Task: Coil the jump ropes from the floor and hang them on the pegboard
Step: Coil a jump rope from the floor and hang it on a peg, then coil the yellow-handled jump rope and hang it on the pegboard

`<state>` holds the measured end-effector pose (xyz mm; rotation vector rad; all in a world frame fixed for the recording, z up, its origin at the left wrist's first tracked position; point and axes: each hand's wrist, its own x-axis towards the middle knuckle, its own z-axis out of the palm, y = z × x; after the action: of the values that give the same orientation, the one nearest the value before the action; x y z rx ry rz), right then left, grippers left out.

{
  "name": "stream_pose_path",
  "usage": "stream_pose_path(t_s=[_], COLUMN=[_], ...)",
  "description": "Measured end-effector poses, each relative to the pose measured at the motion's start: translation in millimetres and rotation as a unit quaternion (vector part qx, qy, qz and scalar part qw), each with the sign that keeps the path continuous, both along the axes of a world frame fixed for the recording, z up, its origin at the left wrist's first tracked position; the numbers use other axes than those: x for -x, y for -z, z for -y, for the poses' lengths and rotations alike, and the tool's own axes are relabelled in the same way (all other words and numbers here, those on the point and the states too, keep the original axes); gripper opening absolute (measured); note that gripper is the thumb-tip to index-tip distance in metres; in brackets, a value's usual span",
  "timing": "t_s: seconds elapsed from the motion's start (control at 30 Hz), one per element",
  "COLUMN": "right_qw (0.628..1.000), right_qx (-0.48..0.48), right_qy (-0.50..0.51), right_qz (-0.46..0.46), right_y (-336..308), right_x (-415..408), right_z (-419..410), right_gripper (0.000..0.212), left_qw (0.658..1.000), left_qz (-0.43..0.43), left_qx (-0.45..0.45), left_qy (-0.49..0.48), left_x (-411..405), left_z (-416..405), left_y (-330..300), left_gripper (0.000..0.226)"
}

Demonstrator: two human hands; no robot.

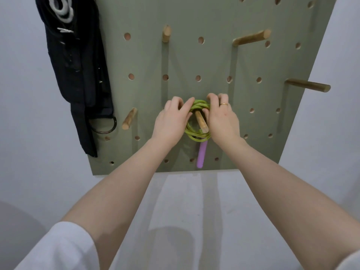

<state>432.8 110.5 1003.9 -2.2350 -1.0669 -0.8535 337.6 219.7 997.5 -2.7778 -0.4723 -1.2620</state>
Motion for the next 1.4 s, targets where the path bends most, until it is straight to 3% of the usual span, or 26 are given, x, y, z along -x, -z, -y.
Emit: stream_pose_path(t_s=[0.13, 0.2, 0.33, 0.5, 0.6, 0.83, 0.97, 1.13, 1.27, 1.4], right_qw=[0.998, 0.999, 0.992, 0.985, 0.983, 0.973, 0.966, 0.950, 0.911, 0.854], right_qx=[0.017, 0.030, 0.035, -0.080, -0.084, 0.017, 0.049, 0.090, 0.199, 0.281], right_qy=[0.014, -0.007, -0.096, -0.095, -0.086, -0.049, -0.036, -0.061, -0.068, -0.058], right_qz=[0.066, 0.032, -0.073, -0.118, -0.136, -0.226, -0.253, -0.291, -0.355, -0.435], right_y=[9.8, 11.9, 25.8, 60.2, 83.6, 149.6, 153.2, 145.9, 195.9, 292.1], right_x=[1.1, 3.2, 18.2, 59.6, 92.8, 179.9, 218.5, 236.4, 241.3, 244.1], right_z=[-10.8, -9.1, 7.5, 46.8, 70.9, 121.2, 144.2, 159.3, 178.1, 207.2], right_gripper=[0.055, 0.064, 0.072, 0.067, 0.070, 0.064, 0.063, 0.037, 0.029, 0.025], left_qw=[0.998, 0.998, 0.991, 0.987, 0.988, 0.969, 0.962, 0.956, 0.938, 0.891], left_qz=[0.039, 0.053, -0.011, -0.027, -0.060, -0.167, -0.203, -0.191, -0.238, -0.329], left_qx=[-0.023, 0.022, 0.129, 0.150, 0.131, 0.177, 0.176, 0.210, 0.233, 0.301], left_qy=[-0.032, -0.025, 0.034, 0.058, 0.059, 0.048, 0.049, 0.077, 0.097, 0.085], left_x=[-10.6, -10.0, 7.8, 65.5, 104.9, 200.7, 242.8, 262.2, 265.7, 268.6], left_z=[-4.3, 1.6, 20.0, 36.0, 48.5, 88.1, 107.7, 125.6, 139.0, 153.6], left_y=[9.5, 14.8, 38.1, 62.0, 81.7, 141.0, 142.2, 130.2, 172.2, 265.0], left_gripper=[0.047, 0.049, 0.064, 0.073, 0.074, 0.066, 0.059, 0.045, 0.038, 0.034])
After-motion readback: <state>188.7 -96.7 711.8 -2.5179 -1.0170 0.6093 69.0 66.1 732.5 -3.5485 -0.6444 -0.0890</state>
